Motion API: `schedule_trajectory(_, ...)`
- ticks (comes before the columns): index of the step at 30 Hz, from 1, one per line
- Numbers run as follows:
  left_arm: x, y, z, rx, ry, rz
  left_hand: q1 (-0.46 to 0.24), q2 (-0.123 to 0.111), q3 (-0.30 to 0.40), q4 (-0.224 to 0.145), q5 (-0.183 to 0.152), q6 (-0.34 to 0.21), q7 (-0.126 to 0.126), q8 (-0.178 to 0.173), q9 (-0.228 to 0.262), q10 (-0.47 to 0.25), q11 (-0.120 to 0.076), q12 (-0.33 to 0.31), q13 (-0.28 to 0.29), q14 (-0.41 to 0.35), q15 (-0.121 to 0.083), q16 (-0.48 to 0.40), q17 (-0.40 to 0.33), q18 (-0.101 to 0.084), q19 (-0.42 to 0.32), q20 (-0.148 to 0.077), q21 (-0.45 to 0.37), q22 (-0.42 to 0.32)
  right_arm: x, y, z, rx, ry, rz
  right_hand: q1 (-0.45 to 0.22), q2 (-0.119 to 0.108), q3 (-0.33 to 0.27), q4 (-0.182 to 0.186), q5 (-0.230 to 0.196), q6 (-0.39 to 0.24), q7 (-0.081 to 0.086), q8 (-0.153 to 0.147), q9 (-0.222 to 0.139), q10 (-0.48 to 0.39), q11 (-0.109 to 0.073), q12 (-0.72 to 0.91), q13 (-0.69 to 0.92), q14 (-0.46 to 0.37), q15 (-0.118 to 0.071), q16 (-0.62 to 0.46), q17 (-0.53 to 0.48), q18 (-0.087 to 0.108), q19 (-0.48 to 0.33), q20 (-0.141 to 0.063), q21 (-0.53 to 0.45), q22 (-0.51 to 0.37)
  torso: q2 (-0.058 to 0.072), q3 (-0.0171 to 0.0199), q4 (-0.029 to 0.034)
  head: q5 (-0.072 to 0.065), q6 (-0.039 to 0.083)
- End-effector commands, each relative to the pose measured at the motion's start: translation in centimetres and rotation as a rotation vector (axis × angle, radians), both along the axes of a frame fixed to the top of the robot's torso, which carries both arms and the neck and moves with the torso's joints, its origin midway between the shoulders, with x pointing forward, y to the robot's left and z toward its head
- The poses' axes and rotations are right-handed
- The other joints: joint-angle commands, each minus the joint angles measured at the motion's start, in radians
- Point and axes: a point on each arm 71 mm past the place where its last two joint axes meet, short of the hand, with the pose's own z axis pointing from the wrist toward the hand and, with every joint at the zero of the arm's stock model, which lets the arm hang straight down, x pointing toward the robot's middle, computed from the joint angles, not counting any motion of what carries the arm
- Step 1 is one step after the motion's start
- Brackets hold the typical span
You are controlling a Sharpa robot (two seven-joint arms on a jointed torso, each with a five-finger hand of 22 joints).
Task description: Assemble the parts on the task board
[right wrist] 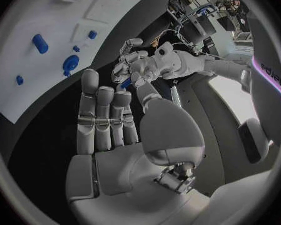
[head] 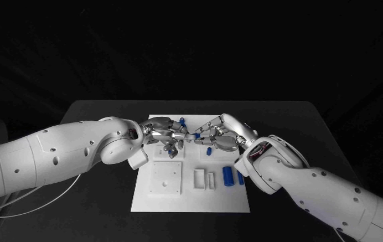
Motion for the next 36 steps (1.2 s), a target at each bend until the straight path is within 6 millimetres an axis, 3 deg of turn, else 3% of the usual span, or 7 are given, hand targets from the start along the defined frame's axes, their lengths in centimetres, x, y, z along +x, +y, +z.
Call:
schedule_trajectory(1,-0.01,-0.32,0.37,-0.034,-0.051,-0.006,0.01,0.004,-0.005,-0.011,-0.015,-0.016,0.004,-0.056,-0.051,-0.033,0.004,0.018,0.001,-0.011,-0.001,0.012,-0.003,0.009,-0.012,-0.002,0.013,0.022,0.29,-0.35,-0.14,0.041,0.038,-0.068,-0.012,-0.002,0.003,0.007,0.003,0.026,-0.025,0.004,0.004,0.003,-0.008,-0.005,0.001,0.003,-0.003,-0.003,0.001,-0.016,0.006,-0.001,-0.006,-0.001,-0.001,-0.0001,0.0009,-0.005,0.002)
schedule_trajectory(4,-0.07,-0.38,0.33,-0.037,-0.049,-0.013,0.021,0.012,-0.009,-0.015,-0.038,-0.005,-0.019,-0.132,-0.119,-0.067,-0.013,0.045,-0.001,-0.024,-0.014,0.031,-0.007,0.001,-0.022,-0.012,0.036,0.022,0.35,-0.36,-0.2,0.048,0.048,-0.079,-0.013,-0.003,0.004,0.008,0.003,0.027,-0.026,0.004,0.004,0.003,-0.008,-0.006,0.001,0.003,-0.003,-0.003,0.001,-0.016,0.007,-0.002,-0.007,-0.002,0.0,-0.0004,0.0005,-0.005,0.003)
schedule_trajectory(9,-0.1,-0.4,0.22,-0.05,-0.032,-0.012,0.015,0.022,-0.013,-0.009,-0.032,-0.005,-0.02,-0.128,-0.13,-0.078,-0.013,0.063,-0.009,-0.028,-0.015,0.04,-0.015,-0.006,-0.03,-0.017,0.05,0.02,0.39,-0.34,-0.31,0.052,0.056,-0.086,-0.013,-0.004,0.005,0.008,0.003,0.025,-0.025,0.004,0.004,0.003,-0.008,-0.009,-0.001,0.004,-0.003,-0.004,0.0,-0.015,0.008,-0.002,-0.007,-0.002,0.0,-0.0011,0.0003,-0.005,0.003)
schedule_trajectory(15,-0.17,-0.46,0.07,-0.057,-0.003,-0.011,0.0,0.03,-0.015,0.01,0.036,-0.064,0.008,-0.029,-0.092,-0.093,0.012,0.078,-0.014,-0.028,0.001,0.05,-0.021,0.009,-0.031,-0.003,0.059,0.019,0.35,-0.29,-0.38,0.056,0.06,-0.086,-0.012,-0.005,0.007,0.009,0.003,0.024,-0.025,0.004,0.004,0.003,-0.008,-0.012,-0.003,0.004,-0.003,-0.004,0.0,-0.015,0.009,-0.002,-0.008,-0.003,0.0,-0.0008,0.0009,-0.004,0.004)
schedule_trajectory(16,-0.18,-0.47,0.05,-0.059,0.003,-0.011,0.0,0.031,-0.012,0.019,0.049,-0.078,0.009,0.017,-0.087,-0.095,0.014,0.088,-0.015,-0.029,0.006,0.053,-0.024,0.017,-0.031,0.004,0.061,0.019,0.35,-0.29,-0.39,0.057,0.061,-0.086,-0.012,-0.005,0.007,0.009,0.003,0.024,-0.025,0.004,0.004,0.003,-0.008,-0.012,-0.003,0.004,-0.003,-0.004,0.0,-0.015,0.009,-0.002,-0.008,-0.003,0.0,-0.0009,0.0008,-0.003,0.003)
schedule_trajectory(22,-0.13,-0.39,0.03,-0.075,0.02,0.004,-0.01,0.028,-0.01,0.049,0.06,-0.092,0.011,0.084,-0.089,-0.102,0.014,0.128,-0.011,-0.027,0.01,0.058,-0.03,0.024,-0.03,0.009,0.065,0.019,0.32,-0.24,-0.42,0.058,0.063,-0.081,-0.012,-0.005,0.007,0.009,0.003,0.024,-0.025,0.004,0.004,0.003,-0.008,-0.012,-0.003,0.004,-0.003,-0.004,0.0,-0.015,0.009,-0.002,-0.008,-0.003,-0.001,0.0,0.0002,-0.002,0.002)
schedule_trajectory(36,0.03,-0.44,0.01,-0.099,0.042,0.017,-0.018,0.05,0.005,0.075,0.062,-0.09,0.013,0.086,-0.111,-0.103,0.015,0.133,-0.019,-0.03,0.012,0.059,-0.033,0.025,-0.031,0.011,0.064,0.019,0.12,0.09,-0.49,0.06,0.068,-0.066,-0.011,-0.005,0.008,0.009,0.004,0.024,-0.024,0.004,0.004,0.003,-0.008,-0.013,-0.003,0.004,-0.003,-0.005,0.0,-0.015,0.009,-0.002,-0.009,-0.004,0.0,-0.0005,0.0007,-0.003,0.0)
